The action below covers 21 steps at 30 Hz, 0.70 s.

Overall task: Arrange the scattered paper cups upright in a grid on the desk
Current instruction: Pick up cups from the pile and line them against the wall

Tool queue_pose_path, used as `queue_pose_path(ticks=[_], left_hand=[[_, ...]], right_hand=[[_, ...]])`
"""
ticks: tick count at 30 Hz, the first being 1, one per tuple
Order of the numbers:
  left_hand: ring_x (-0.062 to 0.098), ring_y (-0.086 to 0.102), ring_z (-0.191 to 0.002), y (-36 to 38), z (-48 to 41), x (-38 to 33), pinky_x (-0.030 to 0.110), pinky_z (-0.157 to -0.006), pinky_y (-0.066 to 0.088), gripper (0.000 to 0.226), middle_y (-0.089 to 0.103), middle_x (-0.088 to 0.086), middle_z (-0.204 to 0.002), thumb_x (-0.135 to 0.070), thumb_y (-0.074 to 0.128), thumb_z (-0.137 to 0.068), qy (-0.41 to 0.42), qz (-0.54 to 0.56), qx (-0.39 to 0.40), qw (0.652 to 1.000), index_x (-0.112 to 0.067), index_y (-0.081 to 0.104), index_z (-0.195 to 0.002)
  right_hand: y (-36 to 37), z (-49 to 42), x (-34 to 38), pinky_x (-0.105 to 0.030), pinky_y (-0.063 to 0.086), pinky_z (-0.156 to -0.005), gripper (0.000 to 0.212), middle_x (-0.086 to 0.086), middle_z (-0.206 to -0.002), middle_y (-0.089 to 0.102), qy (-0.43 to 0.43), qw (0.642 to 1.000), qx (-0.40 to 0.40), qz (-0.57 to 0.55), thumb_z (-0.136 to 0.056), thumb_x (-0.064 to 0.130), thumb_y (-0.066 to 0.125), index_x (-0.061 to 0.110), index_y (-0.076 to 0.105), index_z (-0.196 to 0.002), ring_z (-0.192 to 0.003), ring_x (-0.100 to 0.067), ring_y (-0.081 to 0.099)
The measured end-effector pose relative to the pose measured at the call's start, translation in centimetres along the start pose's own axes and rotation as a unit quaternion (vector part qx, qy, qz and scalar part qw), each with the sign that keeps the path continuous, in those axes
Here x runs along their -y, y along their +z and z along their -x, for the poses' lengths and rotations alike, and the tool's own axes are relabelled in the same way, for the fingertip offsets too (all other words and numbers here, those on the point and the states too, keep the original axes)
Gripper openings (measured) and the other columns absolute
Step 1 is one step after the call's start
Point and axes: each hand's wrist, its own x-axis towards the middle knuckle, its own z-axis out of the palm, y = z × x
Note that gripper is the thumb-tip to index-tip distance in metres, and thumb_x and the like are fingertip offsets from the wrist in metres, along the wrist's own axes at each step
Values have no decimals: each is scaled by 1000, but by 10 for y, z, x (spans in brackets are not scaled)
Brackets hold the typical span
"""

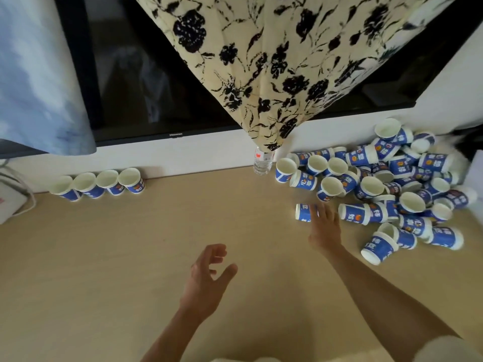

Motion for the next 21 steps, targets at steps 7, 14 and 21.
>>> queue_pose_path(ticks=[7, 14, 21], left_hand=[[-6, 60, -98, 13, -6, -6, 26, -80, 54, 33, 66, -19, -108, -26, 78, -84, 10, -37, 20, 999, -30, 61, -113], [-8, 58, -102, 26, -13, -13, 21, -81, 51, 38, 65, -20, -110, -30, 78, -83, 30, -82, 46, 995, -30, 60, -116], [8, 50, -114, 44, -25, -23, 26, -95, 43, 61, 52, -16, -124, -35, 76, -73, 121, -152, 57, 979, -23, 55, -129]], right_hand=[[-2, -5, -14, -42, 37, -110, 72, -8, -132, 57, -40, 999, 0, 34, -82, 21, 72, 17, 40, -147, -124, -27, 52], [-12, 5, -5, -40, 47, -93, 69, -2, -117, 65, -15, 972, 53, -230, -71, 35, 82, 17, 46, -127, -106, -28, 65], [-61, 34, 38, -29, 49, -81, 59, 12, -101, 62, -118, 889, 169, -408, -62, 46, 75, 29, 58, -116, -92, -10, 60]])
